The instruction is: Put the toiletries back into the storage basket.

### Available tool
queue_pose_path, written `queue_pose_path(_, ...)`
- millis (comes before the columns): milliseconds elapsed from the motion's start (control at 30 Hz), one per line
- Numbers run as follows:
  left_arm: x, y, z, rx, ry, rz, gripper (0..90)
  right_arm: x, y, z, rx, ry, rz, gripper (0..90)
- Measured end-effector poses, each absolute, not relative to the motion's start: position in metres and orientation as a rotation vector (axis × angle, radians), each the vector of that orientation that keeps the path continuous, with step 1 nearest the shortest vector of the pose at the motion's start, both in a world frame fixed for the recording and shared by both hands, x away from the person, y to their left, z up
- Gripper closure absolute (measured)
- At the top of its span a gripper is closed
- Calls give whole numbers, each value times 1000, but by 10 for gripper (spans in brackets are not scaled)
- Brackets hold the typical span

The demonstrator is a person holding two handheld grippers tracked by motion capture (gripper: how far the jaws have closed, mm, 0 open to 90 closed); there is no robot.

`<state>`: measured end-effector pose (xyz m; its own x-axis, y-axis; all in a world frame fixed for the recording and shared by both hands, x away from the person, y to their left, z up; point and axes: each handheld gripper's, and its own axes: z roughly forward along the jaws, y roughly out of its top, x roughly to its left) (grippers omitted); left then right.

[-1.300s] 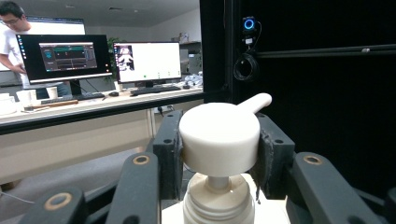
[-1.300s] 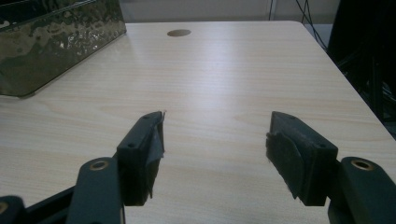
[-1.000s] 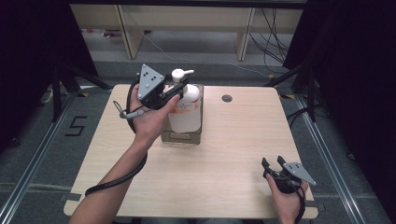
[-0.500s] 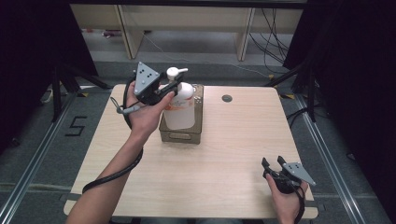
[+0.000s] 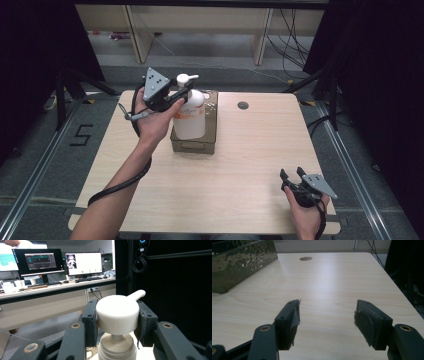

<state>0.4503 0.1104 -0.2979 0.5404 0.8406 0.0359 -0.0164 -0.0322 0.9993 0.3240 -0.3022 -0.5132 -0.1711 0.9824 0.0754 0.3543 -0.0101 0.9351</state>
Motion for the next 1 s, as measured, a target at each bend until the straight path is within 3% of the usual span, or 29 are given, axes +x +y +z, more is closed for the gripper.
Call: queue_pose_path(1000, 461, 114, -310, 1461, 775, 799, 589, 325, -301, -514, 1408, 1589, 1192, 370)
